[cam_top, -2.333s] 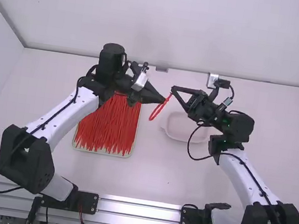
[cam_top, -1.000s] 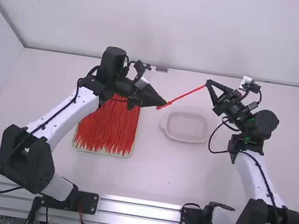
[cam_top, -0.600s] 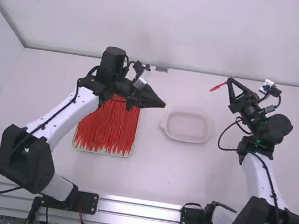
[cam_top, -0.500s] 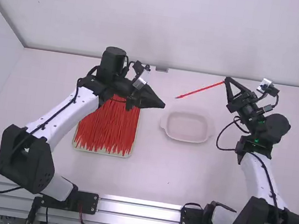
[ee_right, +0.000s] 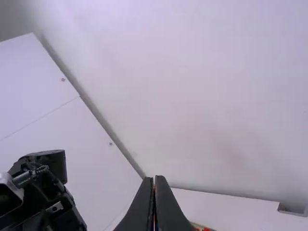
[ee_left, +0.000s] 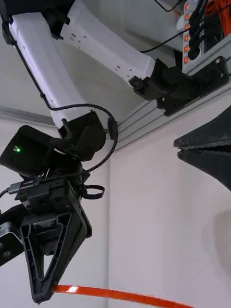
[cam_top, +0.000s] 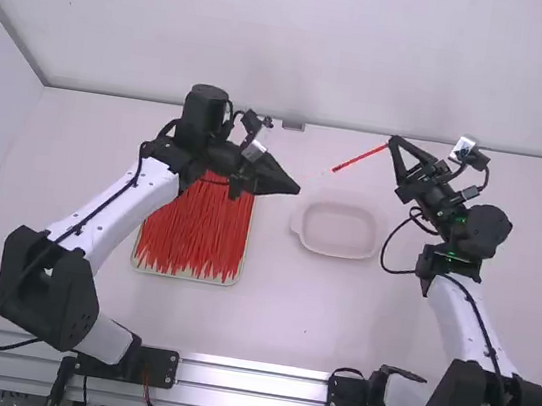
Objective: Fasten the cable tie
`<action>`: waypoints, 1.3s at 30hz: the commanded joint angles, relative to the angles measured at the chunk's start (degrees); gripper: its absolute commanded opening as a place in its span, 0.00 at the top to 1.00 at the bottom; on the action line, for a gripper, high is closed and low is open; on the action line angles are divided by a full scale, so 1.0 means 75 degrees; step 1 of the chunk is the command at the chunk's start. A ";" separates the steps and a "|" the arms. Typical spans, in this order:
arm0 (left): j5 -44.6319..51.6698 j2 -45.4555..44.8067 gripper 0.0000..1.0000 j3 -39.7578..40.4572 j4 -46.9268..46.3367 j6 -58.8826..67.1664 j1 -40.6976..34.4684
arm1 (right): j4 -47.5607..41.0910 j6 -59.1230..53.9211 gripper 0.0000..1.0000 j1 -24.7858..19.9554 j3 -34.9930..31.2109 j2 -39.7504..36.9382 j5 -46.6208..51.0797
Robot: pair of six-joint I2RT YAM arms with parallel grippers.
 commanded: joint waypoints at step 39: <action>-0.2643 -0.0006 0.01 0.0085 -0.2562 -0.1276 0.2774 | -0.2072 -0.1329 1.00 -0.0006 0.0189 -0.0026 -0.0574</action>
